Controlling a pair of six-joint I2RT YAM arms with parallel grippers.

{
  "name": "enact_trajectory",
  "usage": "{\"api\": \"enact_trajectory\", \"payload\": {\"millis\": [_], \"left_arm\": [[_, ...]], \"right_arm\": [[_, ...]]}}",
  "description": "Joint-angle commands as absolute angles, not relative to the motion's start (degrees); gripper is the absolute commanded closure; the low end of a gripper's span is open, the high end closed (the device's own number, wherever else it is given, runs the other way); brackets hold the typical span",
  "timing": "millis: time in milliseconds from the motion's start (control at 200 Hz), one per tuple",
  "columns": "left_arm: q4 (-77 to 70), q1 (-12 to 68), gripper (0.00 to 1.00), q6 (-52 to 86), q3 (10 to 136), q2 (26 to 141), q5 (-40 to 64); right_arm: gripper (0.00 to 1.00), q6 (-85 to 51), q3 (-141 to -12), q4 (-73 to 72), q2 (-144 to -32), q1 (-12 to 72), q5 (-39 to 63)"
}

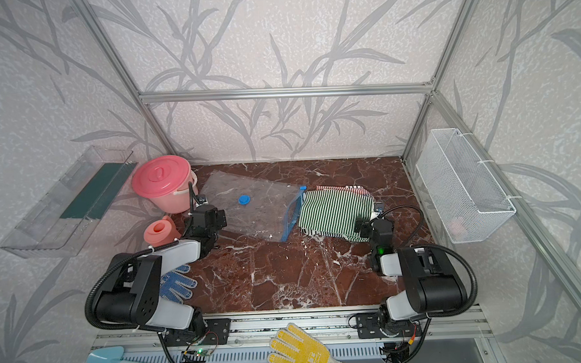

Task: Take the tank top out of the vacuum bag
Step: Reset both arms

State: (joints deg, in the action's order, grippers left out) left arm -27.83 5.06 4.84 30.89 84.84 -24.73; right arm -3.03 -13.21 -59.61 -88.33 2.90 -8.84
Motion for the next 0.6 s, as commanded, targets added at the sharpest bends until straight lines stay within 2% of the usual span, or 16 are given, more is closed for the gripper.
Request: {"api": "enact_trajectory", "payload": {"millis": [0, 415, 595], "left_arm": [[-36.31, 2.69, 0.01, 3.10, 27.95, 84.99, -19.22], [-32.88, 1.30, 0.01, 4.21, 30.32, 86.29, -16.96], [-33.03, 1.33, 0.01, 4.06, 30.24, 86.22, -17.06]], "right_arm": [[0.01, -1.38, -12.52, -72.51, -90.87, 3.34, -7.97], [0.01, -1.69, -12.15, -73.65, -91.70, 3.39, -8.53], [0.01, 1.24, -18.44, -60.73, -90.39, 3.34, -0.36]]}}
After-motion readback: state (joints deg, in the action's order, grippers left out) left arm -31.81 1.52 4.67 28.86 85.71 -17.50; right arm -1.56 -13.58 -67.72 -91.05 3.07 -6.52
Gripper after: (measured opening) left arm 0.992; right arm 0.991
